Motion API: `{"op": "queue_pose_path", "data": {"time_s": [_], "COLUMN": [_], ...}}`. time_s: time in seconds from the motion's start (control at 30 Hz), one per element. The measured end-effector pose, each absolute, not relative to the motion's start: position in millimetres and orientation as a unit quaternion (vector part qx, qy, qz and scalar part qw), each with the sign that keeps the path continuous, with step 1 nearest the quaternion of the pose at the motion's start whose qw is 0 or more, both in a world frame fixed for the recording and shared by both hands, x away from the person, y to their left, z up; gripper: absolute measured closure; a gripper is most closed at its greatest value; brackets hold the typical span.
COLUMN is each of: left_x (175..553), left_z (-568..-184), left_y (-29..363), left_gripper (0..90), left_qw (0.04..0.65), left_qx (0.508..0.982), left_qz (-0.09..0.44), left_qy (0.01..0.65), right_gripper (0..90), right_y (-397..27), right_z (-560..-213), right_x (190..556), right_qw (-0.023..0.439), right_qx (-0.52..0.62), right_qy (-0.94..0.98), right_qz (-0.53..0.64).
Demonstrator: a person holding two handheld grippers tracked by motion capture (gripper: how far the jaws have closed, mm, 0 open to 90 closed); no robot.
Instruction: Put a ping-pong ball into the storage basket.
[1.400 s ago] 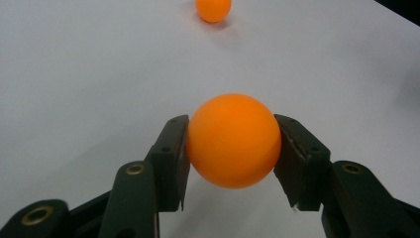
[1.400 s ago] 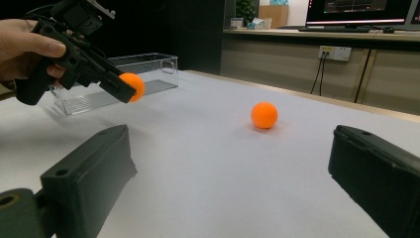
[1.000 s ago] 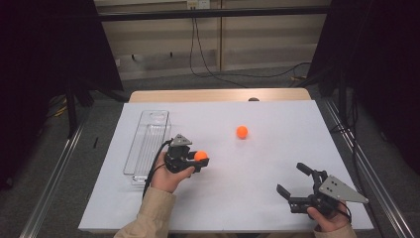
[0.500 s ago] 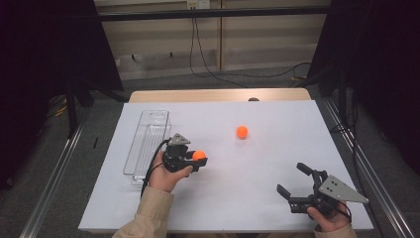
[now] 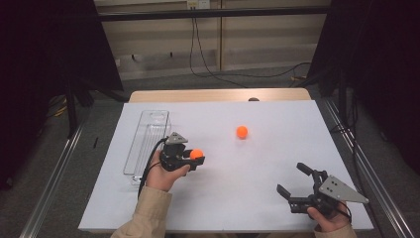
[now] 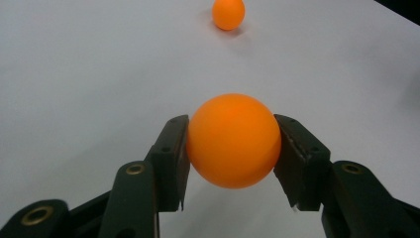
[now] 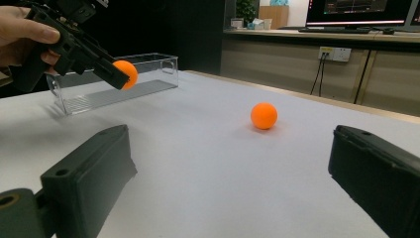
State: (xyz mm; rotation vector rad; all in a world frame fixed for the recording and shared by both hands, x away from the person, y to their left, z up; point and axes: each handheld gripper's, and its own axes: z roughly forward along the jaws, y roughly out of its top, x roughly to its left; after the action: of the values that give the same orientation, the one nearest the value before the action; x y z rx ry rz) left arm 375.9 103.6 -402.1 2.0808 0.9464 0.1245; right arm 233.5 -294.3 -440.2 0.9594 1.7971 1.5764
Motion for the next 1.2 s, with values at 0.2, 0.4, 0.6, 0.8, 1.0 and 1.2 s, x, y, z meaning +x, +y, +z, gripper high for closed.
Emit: {"op": "queue_pose_path", "data": {"time_s": [0.2,0.4,0.6,0.8,1.0,1.2], "left_x": [376,377,377,378,379,379], "left_z": [-400,-399,-397,-394,-393,-391], "left_y": [106,108,112,118,125,128], "left_gripper": [50.8,50.8,50.8,50.8,50.8,50.8], "left_qw": [0.414,0.41,0.41,0.41,0.408,0.407], "left_qx": [0.828,0.829,0.829,0.827,0.825,0.827], "left_qz": [0.053,0.055,0.056,0.06,0.065,0.068], "left_qy": [0.376,0.376,0.376,0.379,0.384,0.382], "right_gripper": [2.6,2.6,2.6,2.6,2.6,2.6], "right_y": [-294,-294,-294,-294,-294,-294], "right_z": [-440,-440,-440,-440,-440,-440], "right_x": [233,233,233,233,234,233], "right_qw": [0.279,0.278,0.279,0.278,0.279,0.279], "right_qx": [0.357,0.357,0.357,0.356,0.356,0.356], "right_qy": [0.67,0.67,0.67,0.671,0.671,0.67], "right_qz": [0.588,0.588,0.588,0.588,0.588,0.588]}}
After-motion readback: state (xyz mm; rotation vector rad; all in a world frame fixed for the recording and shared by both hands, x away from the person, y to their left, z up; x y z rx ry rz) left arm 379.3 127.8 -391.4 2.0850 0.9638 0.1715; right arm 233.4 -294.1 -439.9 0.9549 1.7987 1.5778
